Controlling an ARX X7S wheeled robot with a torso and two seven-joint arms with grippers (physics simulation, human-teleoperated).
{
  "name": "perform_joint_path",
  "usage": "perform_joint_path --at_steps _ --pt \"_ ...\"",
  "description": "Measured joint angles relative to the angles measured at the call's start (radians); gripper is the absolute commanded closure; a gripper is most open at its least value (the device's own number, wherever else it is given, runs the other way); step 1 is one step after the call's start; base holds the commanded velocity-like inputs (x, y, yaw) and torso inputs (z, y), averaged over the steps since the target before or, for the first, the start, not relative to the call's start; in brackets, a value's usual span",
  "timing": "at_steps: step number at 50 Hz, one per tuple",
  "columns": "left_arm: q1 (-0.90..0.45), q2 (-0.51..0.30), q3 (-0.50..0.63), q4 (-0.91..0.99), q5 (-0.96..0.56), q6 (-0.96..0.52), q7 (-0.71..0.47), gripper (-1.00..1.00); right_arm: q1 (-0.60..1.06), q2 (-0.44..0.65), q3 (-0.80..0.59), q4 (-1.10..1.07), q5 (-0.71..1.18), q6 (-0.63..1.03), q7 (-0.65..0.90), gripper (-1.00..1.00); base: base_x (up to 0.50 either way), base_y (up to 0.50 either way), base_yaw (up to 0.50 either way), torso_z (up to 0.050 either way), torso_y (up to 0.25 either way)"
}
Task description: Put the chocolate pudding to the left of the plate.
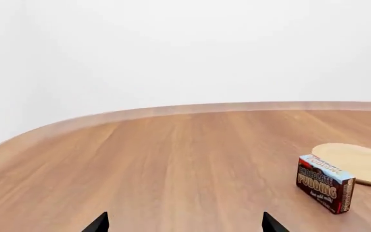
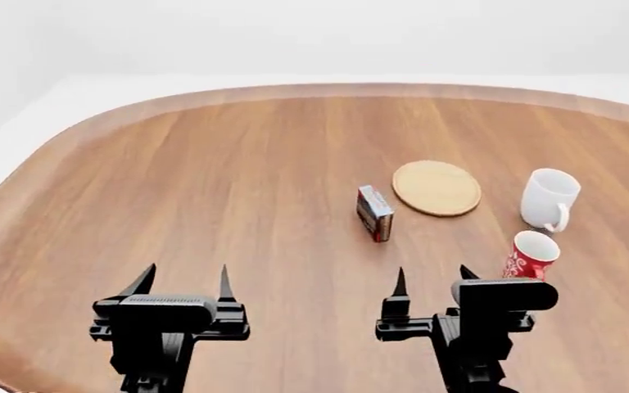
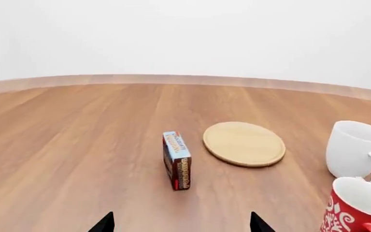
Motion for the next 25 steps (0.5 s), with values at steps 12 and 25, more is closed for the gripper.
perform_joint_path --at_steps 12,25 --pt "-0.001 -0.008 0.006 0.005 -0.012 0.001 -0.011 -1.0 -0.001 0.009 -0.001 -0.018 0.006 0.012 0.01 -1.0 0.5 -0.19 0.0 0.0 0.0" --pt "-0.001 -0.017 0.01 0.004 -0.019 0.006 -0.021 -1.0 0.0 0.014 -0.007 -0.023 0.009 0.012 0.019 -1.0 0.46 0.1 0.0 0.0 0.001"
